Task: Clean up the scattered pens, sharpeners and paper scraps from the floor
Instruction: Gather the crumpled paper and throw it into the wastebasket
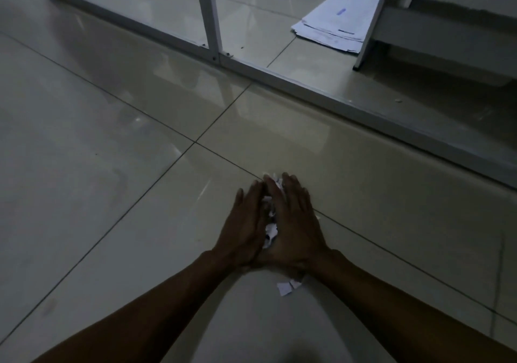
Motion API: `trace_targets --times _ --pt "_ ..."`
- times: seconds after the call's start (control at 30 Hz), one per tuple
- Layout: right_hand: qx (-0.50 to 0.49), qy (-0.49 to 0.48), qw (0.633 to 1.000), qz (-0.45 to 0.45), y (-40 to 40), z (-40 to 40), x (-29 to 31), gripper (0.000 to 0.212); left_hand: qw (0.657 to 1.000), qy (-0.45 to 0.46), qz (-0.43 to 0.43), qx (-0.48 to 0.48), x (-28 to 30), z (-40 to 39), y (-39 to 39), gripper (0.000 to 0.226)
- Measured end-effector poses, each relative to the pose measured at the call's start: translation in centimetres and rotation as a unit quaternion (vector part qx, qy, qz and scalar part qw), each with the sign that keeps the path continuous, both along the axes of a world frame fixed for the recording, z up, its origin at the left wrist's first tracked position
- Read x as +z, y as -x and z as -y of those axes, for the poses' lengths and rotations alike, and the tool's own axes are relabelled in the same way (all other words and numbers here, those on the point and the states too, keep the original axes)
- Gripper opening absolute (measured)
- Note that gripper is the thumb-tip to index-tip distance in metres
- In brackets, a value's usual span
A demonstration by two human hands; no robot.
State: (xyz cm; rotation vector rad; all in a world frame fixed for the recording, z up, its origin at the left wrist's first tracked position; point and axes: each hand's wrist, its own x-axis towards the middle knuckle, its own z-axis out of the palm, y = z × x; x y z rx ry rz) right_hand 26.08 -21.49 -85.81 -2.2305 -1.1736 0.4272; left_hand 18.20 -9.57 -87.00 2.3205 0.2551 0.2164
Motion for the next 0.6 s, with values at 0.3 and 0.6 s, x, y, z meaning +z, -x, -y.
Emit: trace_targets --times 0.3,0.6 --pt "0.044 -0.024 0.997 0.057 -0.7 -0.9 -1.8 0.11 0.989 0.138 0.035 0.046 1.1 1.1 0.0 0.088" --pt "0.044 -0.04 0.989 0.134 0.5 -0.4 -1.8 0.065 0.926 0.324 0.009 0.194 3.6 0.7 -0.6 0.076"
